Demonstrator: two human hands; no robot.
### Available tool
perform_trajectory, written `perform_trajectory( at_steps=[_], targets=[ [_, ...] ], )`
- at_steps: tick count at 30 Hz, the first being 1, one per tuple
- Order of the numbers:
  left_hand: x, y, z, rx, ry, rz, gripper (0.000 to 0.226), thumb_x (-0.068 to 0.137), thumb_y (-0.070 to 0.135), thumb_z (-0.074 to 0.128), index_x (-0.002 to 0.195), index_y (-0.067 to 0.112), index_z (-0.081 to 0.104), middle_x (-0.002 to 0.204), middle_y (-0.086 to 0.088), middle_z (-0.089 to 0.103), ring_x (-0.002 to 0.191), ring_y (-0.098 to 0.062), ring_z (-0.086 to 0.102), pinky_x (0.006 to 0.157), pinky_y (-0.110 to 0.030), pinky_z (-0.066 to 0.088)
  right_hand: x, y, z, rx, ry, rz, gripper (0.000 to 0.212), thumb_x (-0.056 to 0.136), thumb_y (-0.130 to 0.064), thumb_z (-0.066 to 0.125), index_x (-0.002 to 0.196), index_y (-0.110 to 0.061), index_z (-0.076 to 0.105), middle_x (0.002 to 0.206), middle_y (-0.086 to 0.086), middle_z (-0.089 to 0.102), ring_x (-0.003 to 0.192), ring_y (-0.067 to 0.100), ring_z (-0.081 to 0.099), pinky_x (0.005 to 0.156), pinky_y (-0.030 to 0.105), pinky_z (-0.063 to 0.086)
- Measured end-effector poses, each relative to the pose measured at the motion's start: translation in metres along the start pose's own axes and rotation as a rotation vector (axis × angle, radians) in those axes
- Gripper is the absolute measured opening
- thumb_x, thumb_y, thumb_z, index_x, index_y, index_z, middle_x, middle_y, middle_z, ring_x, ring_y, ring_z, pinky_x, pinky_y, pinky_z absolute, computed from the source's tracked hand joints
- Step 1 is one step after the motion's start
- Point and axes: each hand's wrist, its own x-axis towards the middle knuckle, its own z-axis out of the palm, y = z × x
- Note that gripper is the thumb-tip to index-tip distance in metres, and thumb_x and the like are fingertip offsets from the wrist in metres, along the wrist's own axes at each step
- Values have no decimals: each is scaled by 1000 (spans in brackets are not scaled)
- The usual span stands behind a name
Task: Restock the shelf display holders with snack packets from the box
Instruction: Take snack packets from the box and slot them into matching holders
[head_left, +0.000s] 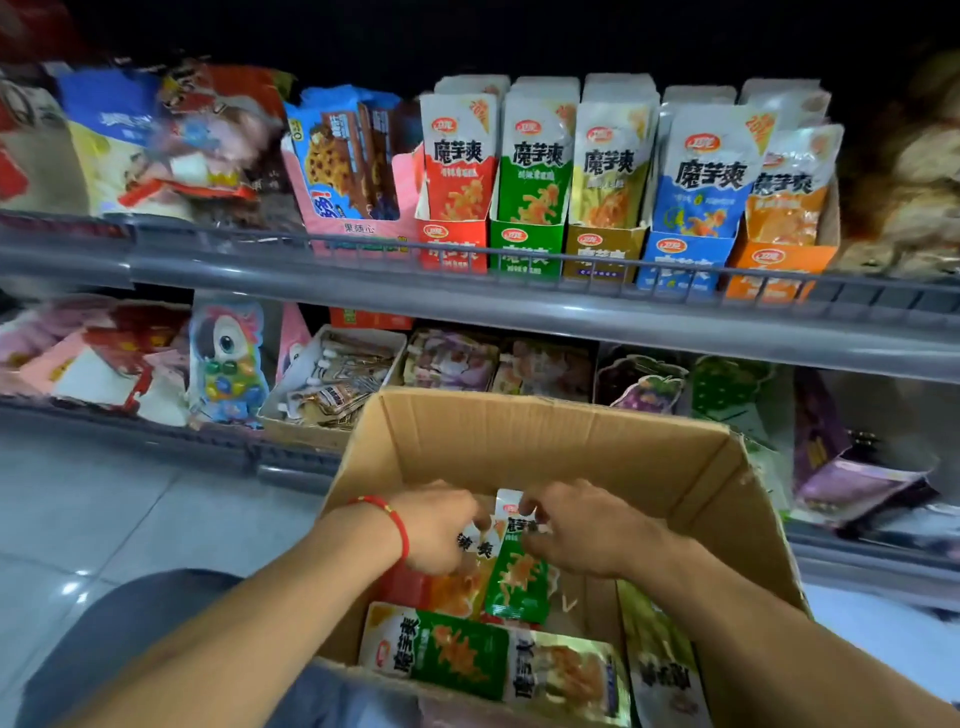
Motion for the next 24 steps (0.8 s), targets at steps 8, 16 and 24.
perform_trajectory(
  at_steps=[8, 16, 24],
  targets=[
    [3, -25, -25, -144, 222, 33, 50, 100, 36, 54, 148, 34, 41, 148, -2, 50, 139, -22, 42, 110, -42, 41, 36, -13, 65, 8, -184, 368, 133, 73, -88, 57, 162, -10, -4, 168, 17, 10, 151, 38, 24, 120, 47, 32],
    [-12, -37, -38, -200, 340, 92, 49, 101, 35, 55, 148, 31, 43, 148, 1, 51, 134, -21, 48, 105, -34, 41, 53, -16, 90, 300, 51, 539, 126, 67, -65, 85, 153, -1, 18, 152, 17, 25, 139, 30, 40, 116, 33, 38],
    [-14, -40, -34, -152, 340, 70, 50, 100, 39, 55, 148, 32, 43, 146, 2, 54, 130, -22, 53, 102, -38, 45, 46, 27, 74, 372, 185, 568, 55, 74, -20, 89, 117, -14, 56, 115, 4, 66, 108, 23, 63, 87, 29, 52]
  ],
)
